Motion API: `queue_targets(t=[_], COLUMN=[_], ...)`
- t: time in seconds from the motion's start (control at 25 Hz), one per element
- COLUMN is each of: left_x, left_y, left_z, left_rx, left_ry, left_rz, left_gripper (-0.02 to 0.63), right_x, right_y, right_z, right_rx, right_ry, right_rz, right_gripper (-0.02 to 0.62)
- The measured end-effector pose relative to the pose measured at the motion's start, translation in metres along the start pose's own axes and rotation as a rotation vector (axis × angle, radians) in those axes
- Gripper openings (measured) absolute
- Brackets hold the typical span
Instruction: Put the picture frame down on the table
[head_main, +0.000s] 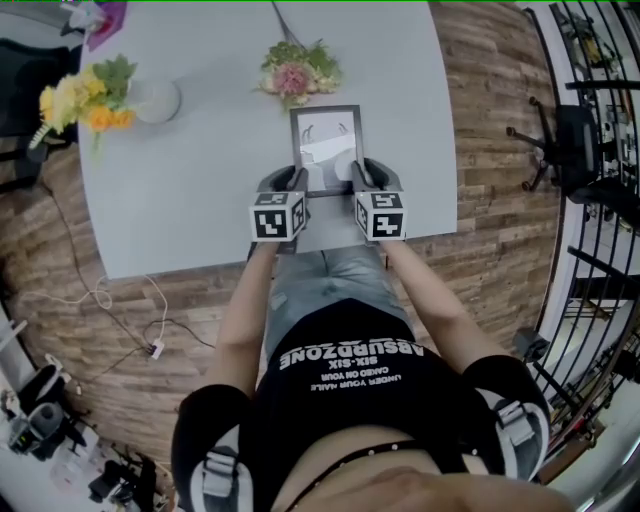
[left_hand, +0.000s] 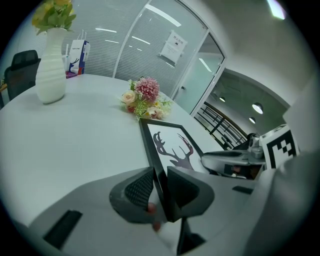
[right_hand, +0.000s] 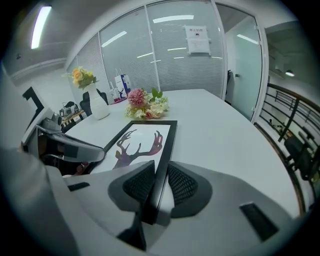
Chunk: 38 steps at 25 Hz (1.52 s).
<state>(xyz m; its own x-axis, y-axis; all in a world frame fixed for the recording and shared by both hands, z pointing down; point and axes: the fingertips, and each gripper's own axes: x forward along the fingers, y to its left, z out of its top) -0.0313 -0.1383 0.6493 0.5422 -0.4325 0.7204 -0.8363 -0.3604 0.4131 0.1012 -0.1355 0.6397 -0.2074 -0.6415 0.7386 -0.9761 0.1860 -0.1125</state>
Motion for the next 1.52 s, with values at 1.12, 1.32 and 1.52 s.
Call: queue_targets(t=[1.12,1.32,1.52], left_x=[-0.066,-0.112,-0.142], left_y=[-0.021,-0.032,-0.037], left_z=[0.023,0.035,0.038], left_rx=[0.131,0.143,0.212], left_ry=[-0.106,-0.212,-0.312], left_rz=[0.0,-0.008,0.038], left_gripper=[0.115,0.107,0.021], right_x=[-0.057,-0.097,-0.122], right_y=[0.001,0.014,0.028], right_z=[0.03,0.036,0.041], right_rx=[0.052,0.101,0.083], right_ry=[-0.028,-0.085,-0.129], right_rz=[0.055,0.124,0.161], right_gripper=[0.018,0.017,0.016])
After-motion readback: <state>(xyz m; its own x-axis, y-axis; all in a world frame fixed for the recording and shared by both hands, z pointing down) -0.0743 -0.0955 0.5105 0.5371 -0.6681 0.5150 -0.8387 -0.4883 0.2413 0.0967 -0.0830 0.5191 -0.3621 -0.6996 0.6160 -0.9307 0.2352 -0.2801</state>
